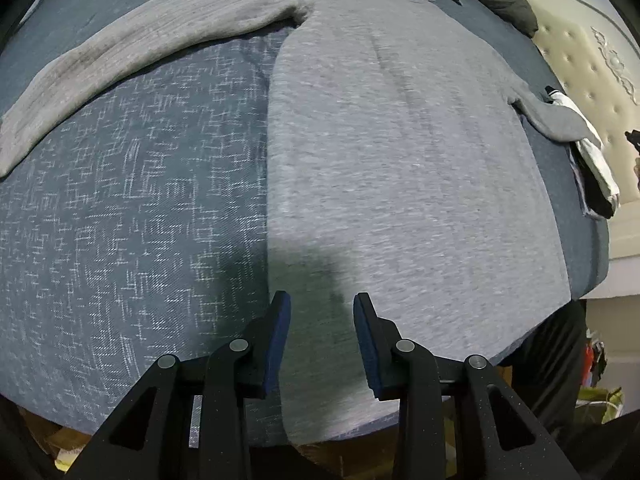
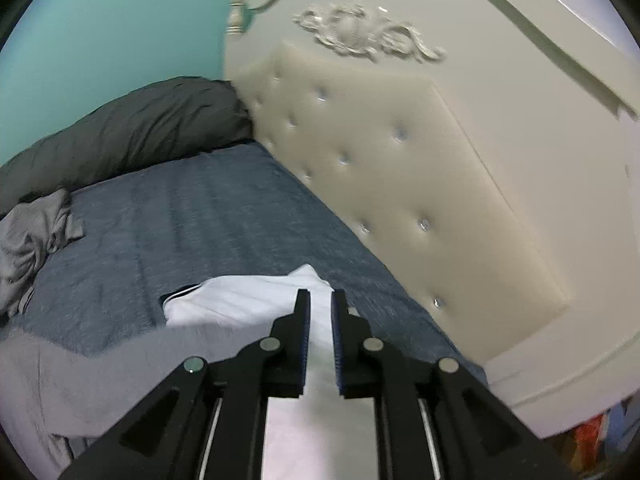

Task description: Fold clothes

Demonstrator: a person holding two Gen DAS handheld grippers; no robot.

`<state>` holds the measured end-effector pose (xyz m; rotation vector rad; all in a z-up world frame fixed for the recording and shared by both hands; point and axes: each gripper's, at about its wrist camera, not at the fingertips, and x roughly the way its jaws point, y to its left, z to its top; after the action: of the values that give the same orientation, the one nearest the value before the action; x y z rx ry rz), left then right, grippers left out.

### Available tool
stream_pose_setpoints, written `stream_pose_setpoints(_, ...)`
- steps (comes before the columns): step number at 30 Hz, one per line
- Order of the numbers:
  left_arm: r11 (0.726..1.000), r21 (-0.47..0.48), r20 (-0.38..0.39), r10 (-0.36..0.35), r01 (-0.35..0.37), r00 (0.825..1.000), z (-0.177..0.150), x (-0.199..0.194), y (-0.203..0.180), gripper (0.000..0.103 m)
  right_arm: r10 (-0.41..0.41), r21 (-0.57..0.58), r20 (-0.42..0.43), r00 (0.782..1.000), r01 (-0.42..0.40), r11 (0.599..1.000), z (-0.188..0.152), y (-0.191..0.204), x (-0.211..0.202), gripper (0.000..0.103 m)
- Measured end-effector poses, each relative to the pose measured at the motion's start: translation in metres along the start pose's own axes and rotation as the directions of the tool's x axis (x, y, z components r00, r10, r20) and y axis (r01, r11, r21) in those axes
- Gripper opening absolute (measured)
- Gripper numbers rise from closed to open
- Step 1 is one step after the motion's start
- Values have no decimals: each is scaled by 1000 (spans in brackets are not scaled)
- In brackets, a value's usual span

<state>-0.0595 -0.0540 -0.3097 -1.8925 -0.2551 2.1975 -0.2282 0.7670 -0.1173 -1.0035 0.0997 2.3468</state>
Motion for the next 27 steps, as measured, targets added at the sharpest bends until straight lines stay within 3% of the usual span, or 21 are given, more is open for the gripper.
stream_pose_setpoints(10,1000,-14,69,-16,17,997,6,-22,5,36,163,46,-33,986,-161,986,-41,4,-12,10)
stream_pose_setpoints(13,998,-52,112,-14,19,994,21,-36,26,46,236,50,-31,971,-235,971,-53,17,-22,11)
stream_pose_setpoints(16,993,-117,154,-16,35,988,34,-49,56,46,348,87,-26,937,-345,935,-73,33,-33,17)
stream_pose_setpoints(20,976,-215,221,25,24,975,50,-64,103,48,466,168,-39,884,-454,875,-106,56,-41,37)
stream_pose_setpoints(25,947,-321,274,106,-13,956,64,-62,161,55,551,185,-56,833,-534,825,-144,90,-55,38)
stream_pose_setpoints(27,930,-366,289,135,-20,948,62,-65,184,56,552,170,-58,832,-537,826,-155,101,-62,40)
